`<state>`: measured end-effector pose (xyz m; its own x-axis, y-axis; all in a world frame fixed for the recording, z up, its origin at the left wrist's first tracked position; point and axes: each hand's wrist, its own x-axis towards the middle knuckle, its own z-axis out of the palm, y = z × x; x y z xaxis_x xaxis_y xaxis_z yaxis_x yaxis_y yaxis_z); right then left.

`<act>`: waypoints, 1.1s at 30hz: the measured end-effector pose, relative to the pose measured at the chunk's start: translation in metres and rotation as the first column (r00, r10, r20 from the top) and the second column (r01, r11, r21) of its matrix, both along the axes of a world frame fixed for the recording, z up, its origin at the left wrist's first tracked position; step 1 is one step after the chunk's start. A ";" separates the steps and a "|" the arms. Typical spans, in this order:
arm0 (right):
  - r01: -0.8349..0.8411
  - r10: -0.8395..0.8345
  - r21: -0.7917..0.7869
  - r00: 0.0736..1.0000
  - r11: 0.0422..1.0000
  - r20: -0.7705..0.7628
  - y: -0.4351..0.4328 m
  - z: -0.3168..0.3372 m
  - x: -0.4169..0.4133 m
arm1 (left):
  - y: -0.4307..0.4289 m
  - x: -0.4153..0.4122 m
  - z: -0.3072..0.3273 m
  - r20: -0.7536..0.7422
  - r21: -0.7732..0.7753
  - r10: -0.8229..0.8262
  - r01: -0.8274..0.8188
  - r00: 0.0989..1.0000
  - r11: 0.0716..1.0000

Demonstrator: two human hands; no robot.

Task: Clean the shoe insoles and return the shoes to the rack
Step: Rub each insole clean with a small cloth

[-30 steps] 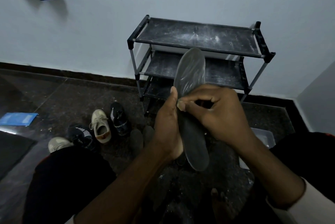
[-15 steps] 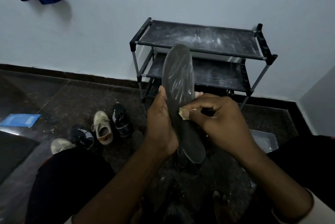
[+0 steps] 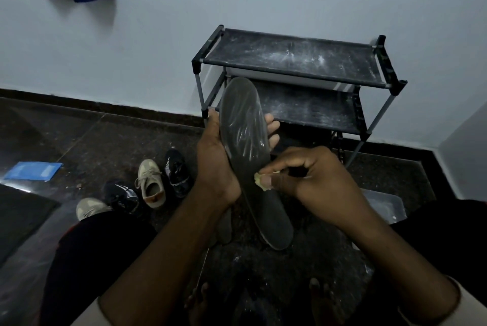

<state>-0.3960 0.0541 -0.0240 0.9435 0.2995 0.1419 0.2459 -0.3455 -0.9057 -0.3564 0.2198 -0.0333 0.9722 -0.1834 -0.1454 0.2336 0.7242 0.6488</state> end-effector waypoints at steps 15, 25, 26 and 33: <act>0.236 -0.187 -0.131 0.932 0.963 0.309 0.005 -0.002 0.002 | -0.011 -0.006 -0.005 -0.043 0.145 -0.075 0.080 0.996 0.986; 0.288 -0.226 -0.120 0.900 0.950 0.372 0.005 0.002 0.006 | -0.016 -0.010 -0.005 -0.037 0.125 -0.080 0.084 0.996 0.989; 0.278 -0.212 -0.131 0.902 0.952 0.376 0.007 0.002 0.006 | -0.017 -0.010 -0.006 -0.036 0.130 -0.069 0.074 0.997 0.989; 0.283 -0.210 -0.162 0.908 0.945 0.363 -0.001 0.002 0.002 | -0.015 -0.008 -0.008 -0.024 0.143 -0.054 0.057 0.998 0.988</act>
<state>-0.3939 0.0535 -0.0223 0.8977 0.1208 0.4238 0.4052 -0.6042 -0.6861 -0.3641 0.2048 -0.0415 0.9578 -0.2126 -0.1933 0.2846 0.6097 0.7398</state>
